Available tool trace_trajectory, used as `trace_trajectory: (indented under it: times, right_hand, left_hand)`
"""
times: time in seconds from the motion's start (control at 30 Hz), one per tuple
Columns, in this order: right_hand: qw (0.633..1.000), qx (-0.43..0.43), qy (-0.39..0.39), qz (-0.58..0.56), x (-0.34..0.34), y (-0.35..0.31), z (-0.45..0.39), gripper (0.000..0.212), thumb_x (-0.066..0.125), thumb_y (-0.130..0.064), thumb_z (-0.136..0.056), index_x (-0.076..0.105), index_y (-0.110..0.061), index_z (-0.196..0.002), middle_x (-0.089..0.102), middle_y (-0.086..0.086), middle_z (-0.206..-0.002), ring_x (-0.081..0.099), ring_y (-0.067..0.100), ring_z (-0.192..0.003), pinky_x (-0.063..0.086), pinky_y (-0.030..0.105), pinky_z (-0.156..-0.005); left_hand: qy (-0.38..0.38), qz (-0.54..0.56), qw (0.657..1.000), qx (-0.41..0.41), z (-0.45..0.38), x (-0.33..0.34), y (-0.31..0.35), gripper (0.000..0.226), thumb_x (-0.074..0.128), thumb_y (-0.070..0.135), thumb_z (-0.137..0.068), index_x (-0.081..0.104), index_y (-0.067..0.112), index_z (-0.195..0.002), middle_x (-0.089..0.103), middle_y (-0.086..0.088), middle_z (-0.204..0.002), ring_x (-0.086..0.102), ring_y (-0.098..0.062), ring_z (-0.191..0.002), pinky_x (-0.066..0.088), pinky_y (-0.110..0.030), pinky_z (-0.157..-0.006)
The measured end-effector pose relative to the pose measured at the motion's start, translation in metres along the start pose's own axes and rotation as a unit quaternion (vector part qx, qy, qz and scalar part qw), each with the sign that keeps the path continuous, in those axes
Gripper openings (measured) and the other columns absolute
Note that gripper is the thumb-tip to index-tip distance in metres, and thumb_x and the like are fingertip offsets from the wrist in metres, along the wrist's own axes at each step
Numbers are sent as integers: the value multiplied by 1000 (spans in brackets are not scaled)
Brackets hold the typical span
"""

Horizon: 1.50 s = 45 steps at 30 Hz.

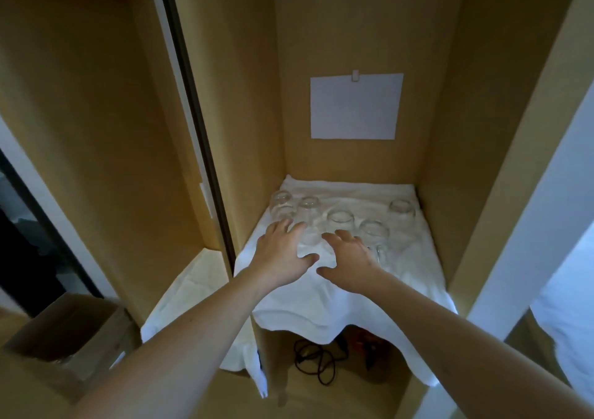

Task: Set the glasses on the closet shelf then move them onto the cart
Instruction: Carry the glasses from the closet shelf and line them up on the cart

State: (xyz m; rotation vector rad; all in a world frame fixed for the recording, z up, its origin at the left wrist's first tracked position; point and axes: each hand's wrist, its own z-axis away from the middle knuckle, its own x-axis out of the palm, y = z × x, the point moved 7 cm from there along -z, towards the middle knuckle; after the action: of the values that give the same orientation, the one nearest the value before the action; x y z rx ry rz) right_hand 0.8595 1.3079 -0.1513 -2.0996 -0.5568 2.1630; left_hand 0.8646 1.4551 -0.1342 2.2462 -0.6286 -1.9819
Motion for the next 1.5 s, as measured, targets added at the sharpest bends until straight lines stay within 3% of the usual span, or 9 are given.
trace_trajectory:
  times: [0.2, 0.3, 0.4, 0.6, 0.77, 1.0, 1.13, 1.37, 1.5]
  right_hand:
    - [1000, 1, 15, -3, -6, 18, -55, 80, 67, -51, -88, 30, -29, -155, 31, 3, -160, 36, 31, -142, 39, 44, -111]
    - [1000, -12, 21, -6, -10, 18, -90, 81, 67, -53, -87, 30, -30, -155, 31, 3, -160, 33, 31, -144, 38, 45, -112]
    - [999, -32, 29, -9, -15, 18, -116, 75, 68, -50, -87, 34, -31, -152, 40, 2, -151, 42, 30, -136, 40, 41, -107]
    - [998, -52, 19, -44, -12, 21, -163, 70, 71, -49, -85, 40, -36, -147, 44, 0, -143, 43, 30, -133, 42, 41, -103]
    - [997, -63, -13, -36, 1, 17, -198, 81, 74, -47, -83, 35, -30, -152, 40, 2, -149, 41, 31, -135, 43, 40, -104]
    - [987, -92, -126, -42, 24, 18, -235, 113, 90, -37, -67, 23, -29, -158, 44, 6, -142, 50, 27, -128, 49, 37, -100]
    - [983, -94, -155, -36, 33, 22, -254, 102, 91, -28, -65, 34, -30, -149, 49, 6, -132, 55, 25, -114, 53, 36, -90]
    - [979, -105, -161, -72, 33, 24, -277, 97, 93, -30, -58, 45, -31, -141, 54, -1, -137, 58, 21, -115, 55, 38, -91]
    - [977, -98, -154, -112, 29, 27, -280, 95, 94, -27, -58, 48, -28, -141, 55, -6, -138, 58, 16, -115, 55, 32, -91]
  left_hand:
    - [14, 10, 1000, 2, -50, 5, -10, 71, 66, 59, -84, 43, 33, -146, 36, -3, -155, 31, -28, -145, 37, -47, -112]
    - [28, 31, 999, -26, -79, 5, -32, 78, 52, 75, -70, 45, 39, -139, 31, 3, -159, 43, -28, -138, 42, -49, -108]
    - [18, 17, 999, -36, -104, 10, -47, 87, 45, 79, -66, 45, 34, -141, 34, 5, -157, 45, -29, -135, 42, -48, -108]
    - [6, 27, 997, -79, -146, 10, -67, 86, 54, 70, -73, 46, 27, -146, 49, -2, -147, 48, -29, -131, 45, -47, -105]
    - [-5, 26, 994, -104, -176, 11, -82, 83, 59, 66, -76, 44, 29, -149, 52, -1, -142, 49, -29, -130, 47, -47, -104]
    - [-34, 41, 991, -124, -213, 19, -107, 75, 71, 40, -81, 45, 28, -150, 46, -4, -147, 41, -30, -139, 41, -41, -111]
    - [-81, 59, 984, -151, -229, 32, -115, 80, 76, 29, -81, 41, 27, -152, 33, -5, -154, 40, -29, -138, 42, -36, -110]
    - [-141, 75, 976, -145, -249, 52, -120, 86, 80, 17, -78, 40, 25, -154, 39, -5, -151, 48, -22, -134, 46, -25, -94]
    - [-155, 88, 972, -152, -255, 55, -123, 76, 83, 16, -75, 52, 22, -144, 54, -2, -137, 56, -14, -110, 44, -20, -81]
